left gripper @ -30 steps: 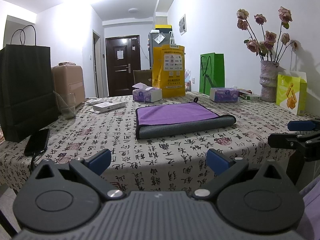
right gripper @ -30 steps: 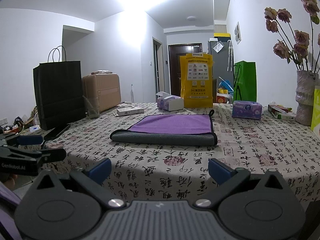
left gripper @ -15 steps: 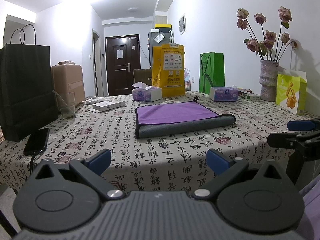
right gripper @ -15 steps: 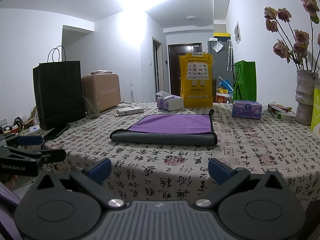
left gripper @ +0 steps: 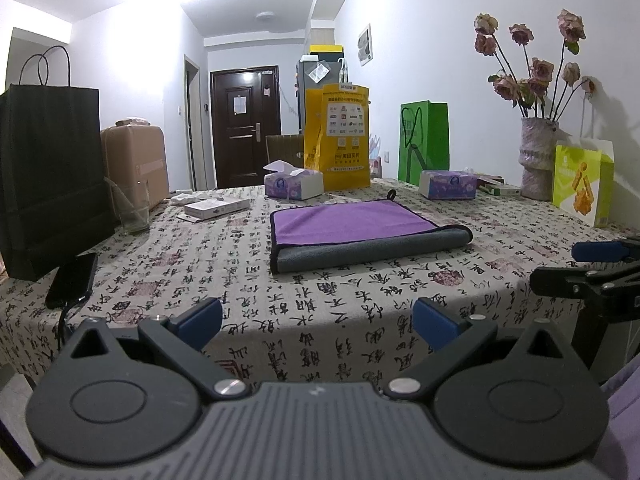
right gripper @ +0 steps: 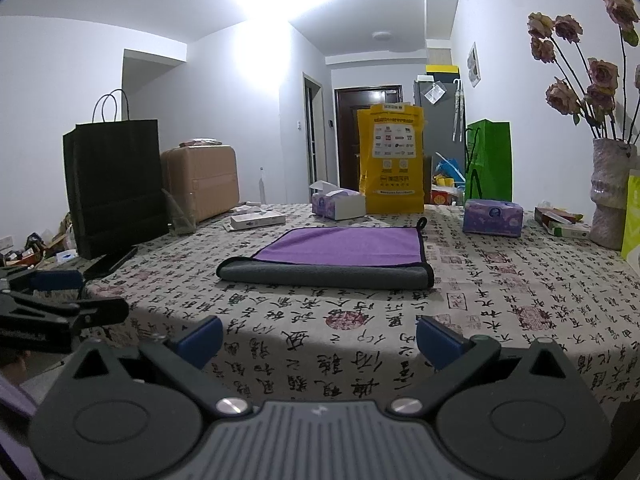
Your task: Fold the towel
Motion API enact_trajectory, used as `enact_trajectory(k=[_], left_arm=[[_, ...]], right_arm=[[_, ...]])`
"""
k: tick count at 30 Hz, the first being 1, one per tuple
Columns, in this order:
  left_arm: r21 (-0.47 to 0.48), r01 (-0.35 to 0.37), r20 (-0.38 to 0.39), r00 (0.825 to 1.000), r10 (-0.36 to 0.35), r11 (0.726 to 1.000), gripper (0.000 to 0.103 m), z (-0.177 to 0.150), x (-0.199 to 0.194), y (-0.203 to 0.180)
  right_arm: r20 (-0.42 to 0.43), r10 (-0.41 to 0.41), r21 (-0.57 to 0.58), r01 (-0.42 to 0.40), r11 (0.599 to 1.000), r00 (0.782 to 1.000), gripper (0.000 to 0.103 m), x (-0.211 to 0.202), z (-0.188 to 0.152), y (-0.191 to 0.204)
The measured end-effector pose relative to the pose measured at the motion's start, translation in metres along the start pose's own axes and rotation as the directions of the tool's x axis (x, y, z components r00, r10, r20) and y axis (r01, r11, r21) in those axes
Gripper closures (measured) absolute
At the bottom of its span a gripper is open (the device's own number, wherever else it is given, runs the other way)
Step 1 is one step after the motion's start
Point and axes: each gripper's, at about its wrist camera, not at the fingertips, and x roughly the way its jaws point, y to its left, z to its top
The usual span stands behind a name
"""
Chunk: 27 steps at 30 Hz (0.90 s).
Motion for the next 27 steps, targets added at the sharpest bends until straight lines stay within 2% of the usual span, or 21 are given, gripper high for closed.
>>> enact_trajectory(k=[9, 14, 18, 27], left_arm=[[-0.037, -0.035, -0.005, 0.999, 0.035, 0.999, 0.000, 0.010, 0.021, 0.016], [-0.060, -0.058, -0.012, 0.998, 0.057, 0.997, 0.000, 0.014, 0.037, 0.025], [-0.083, -0.061, -0.036, 0.998, 0.058, 0.995, 0.000, 0.015, 0.052, 0.030], [-0.101, -0.058, -0.087, 0.995, 0.049, 0.993, 0.000, 0.020, 0.078, 0.033]], right_arm=[[0.002, 0.005, -0.026, -0.005, 1.000, 1.000, 0.000, 0.015, -0.007, 0.001], [0.037, -0.034, -0.048, 0.036, 0.998, 0.999, 0.000, 0.031, -0.005, -0.006], [-0.005, -0.039, 0.024, 0.040, 0.999, 0.999, 0.000, 0.046, -0.002, -0.019], [-0.065, -0.004, 0.047, 0.007, 0.999, 0.998, 0.000, 0.068, 0.001, -0.028]])
